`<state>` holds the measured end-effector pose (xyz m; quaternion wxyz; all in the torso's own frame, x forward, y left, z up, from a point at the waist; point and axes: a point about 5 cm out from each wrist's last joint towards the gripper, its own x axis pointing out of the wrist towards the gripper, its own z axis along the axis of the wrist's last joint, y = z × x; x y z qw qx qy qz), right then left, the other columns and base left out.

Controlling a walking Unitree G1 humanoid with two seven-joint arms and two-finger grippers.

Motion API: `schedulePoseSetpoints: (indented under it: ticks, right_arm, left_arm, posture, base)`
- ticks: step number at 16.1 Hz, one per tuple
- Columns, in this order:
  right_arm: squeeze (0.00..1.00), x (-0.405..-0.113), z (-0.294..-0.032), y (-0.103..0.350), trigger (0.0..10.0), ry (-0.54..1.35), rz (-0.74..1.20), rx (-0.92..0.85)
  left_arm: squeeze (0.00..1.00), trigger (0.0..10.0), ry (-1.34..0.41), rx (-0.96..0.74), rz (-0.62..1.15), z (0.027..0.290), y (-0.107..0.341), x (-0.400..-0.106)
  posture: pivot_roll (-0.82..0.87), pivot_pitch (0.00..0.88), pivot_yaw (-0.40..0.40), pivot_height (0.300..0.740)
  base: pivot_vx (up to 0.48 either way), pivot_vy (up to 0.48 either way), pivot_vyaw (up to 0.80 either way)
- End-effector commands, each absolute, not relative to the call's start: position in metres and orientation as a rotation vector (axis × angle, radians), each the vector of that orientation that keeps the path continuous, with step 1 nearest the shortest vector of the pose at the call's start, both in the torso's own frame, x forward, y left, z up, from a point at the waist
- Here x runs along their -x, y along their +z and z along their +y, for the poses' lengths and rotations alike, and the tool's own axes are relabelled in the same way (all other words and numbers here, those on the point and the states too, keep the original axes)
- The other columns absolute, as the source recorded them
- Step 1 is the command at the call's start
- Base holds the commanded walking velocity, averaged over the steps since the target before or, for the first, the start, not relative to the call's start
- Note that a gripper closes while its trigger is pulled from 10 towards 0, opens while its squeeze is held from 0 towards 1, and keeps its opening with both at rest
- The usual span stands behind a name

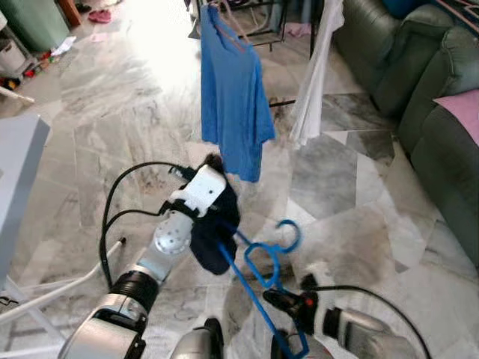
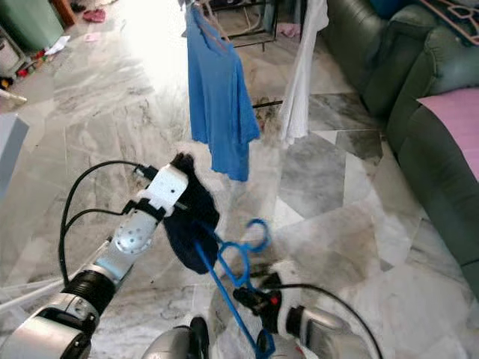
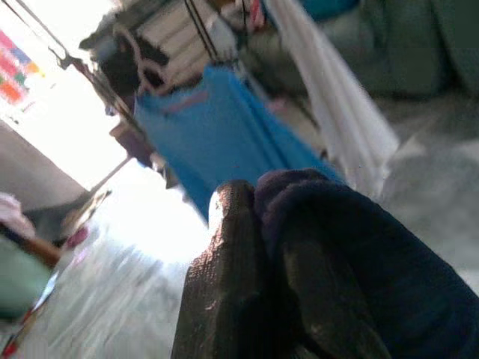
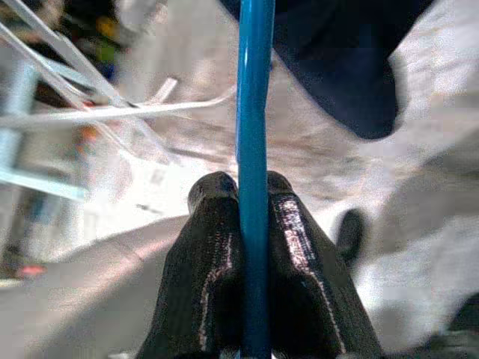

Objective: Hang hanger

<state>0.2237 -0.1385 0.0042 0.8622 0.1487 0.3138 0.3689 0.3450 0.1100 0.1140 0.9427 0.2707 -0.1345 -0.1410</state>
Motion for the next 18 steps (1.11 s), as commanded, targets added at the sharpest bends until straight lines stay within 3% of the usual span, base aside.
schedulePoseSetpoints:
  ticks: [1, 4, 11, 18]
  right_arm:
    - [0.0, -0.224, -0.148, -0.002, 10.0, 0.706, 0.667, -0.214]
    - [0.0, -0.245, -0.149, 0.02, 10.0, 0.681, 0.539, -0.012]
    - [0.0, -0.248, -0.141, 0.014, 10.0, 0.721, 0.586, 0.0]
    - [0.0, -0.246, -0.152, 0.002, 10.0, 0.706, 0.654, 0.093]
  left_arm:
    - [0.0, 10.0, -0.276, -0.56, -0.221, 0.116, 0.107, -0.346]
    - [0.0, 10.0, -0.186, -0.398, 0.021, 0.14, 0.074, -0.34]
    - [0.0, 10.0, -0.321, -0.269, -0.045, 0.111, 0.079, -0.335]
    - [0.0, 10.0, -0.194, -0.15, 0.061, 0.111, 0.051, -0.318]
  posture:
    - [-0.12, 0.209, 0.102, 0.74]
    - [-0.12, 0.205, 0.101, 0.74]
    - [-0.13, 0.184, 0.046, 0.74]
    - [-0.11, 0.157, -0.1, 0.74]
  base:
    - [0.0, 0.0, 0.0]
    - [0.0, 0.0, 0.0]
    - [0.0, 0.0, 0.0]
    - [0.0, 0.0, 0.0]
